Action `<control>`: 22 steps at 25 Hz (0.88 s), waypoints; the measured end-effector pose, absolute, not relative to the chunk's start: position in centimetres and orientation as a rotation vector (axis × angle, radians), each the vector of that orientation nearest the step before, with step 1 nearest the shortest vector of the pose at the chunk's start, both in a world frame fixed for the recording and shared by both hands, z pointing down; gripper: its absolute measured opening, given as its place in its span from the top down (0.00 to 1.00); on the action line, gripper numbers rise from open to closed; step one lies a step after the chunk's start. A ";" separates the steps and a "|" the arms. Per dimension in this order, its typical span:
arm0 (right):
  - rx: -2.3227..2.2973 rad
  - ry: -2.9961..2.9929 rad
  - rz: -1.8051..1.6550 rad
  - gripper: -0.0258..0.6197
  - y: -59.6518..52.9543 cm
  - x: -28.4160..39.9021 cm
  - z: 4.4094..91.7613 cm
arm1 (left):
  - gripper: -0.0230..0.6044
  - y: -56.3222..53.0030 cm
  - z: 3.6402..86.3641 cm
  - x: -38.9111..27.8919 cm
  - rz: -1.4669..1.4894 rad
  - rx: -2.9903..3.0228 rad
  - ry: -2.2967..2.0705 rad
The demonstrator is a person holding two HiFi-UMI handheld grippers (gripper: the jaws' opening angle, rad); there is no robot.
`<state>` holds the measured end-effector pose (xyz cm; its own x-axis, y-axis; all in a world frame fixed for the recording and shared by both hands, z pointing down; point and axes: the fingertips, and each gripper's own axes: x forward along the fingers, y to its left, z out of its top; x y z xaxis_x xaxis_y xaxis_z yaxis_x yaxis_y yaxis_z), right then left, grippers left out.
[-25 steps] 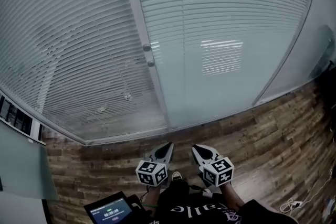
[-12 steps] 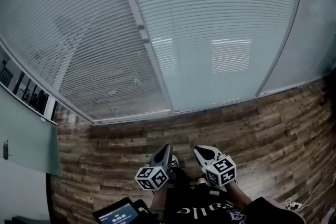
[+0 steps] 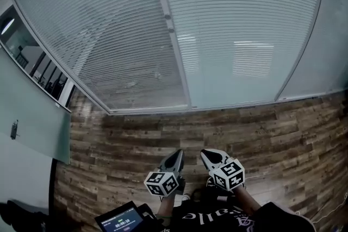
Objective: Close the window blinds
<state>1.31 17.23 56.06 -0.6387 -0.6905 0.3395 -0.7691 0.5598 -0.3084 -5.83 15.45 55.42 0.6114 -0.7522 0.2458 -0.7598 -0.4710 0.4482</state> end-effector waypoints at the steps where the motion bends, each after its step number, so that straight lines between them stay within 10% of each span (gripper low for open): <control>1: 1.232 -2.616 0.644 0.93 18.1 0.6 55.9 | 0.96 16.4 55.1 -6.2 0.015 2.332 -1.185; 22: 1.426 -2.560 0.734 0.93 35.6 -11.6 56.0 | 0.96 33.9 54.7 -19.1 0.048 2.443 -1.054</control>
<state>-11.61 35.57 56.04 -0.5485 -0.7679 0.3308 -0.8265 0.4381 -0.3536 -19.10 33.94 54.66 0.7035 -0.6775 0.2145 -0.6942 -0.5907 0.4113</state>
